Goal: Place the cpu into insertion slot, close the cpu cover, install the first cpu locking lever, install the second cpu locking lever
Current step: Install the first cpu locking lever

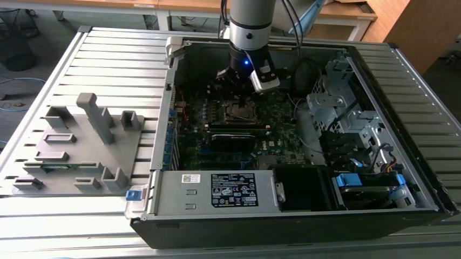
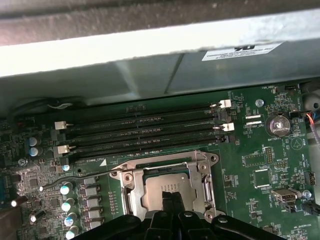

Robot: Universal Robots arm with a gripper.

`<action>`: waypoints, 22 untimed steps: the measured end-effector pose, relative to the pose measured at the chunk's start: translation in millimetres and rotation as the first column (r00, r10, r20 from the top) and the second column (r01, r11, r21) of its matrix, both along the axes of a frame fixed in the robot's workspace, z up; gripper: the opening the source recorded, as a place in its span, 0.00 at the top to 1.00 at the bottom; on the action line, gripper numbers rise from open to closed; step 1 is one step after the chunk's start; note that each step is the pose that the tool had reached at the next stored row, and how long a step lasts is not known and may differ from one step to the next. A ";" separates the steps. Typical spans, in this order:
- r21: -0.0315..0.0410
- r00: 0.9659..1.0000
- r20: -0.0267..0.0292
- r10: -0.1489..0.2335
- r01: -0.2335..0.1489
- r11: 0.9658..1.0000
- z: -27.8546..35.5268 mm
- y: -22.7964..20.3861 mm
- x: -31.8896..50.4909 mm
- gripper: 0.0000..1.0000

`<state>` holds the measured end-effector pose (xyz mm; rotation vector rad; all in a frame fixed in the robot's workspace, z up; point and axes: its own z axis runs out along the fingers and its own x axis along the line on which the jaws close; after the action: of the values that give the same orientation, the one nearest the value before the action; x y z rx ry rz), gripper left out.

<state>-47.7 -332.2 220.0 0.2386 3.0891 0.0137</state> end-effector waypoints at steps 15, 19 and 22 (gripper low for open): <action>0.000 1.000 0.000 0.000 0.000 1.000 2.4 0.0 0.0 0.90; 0.000 1.000 0.000 0.000 0.000 1.000 2.6 0.0 0.0 0.90; 0.000 1.000 0.000 0.000 0.000 1.000 2.8 0.0 0.0 0.90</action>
<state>-47.7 -332.2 222.8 0.2387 3.0891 0.0139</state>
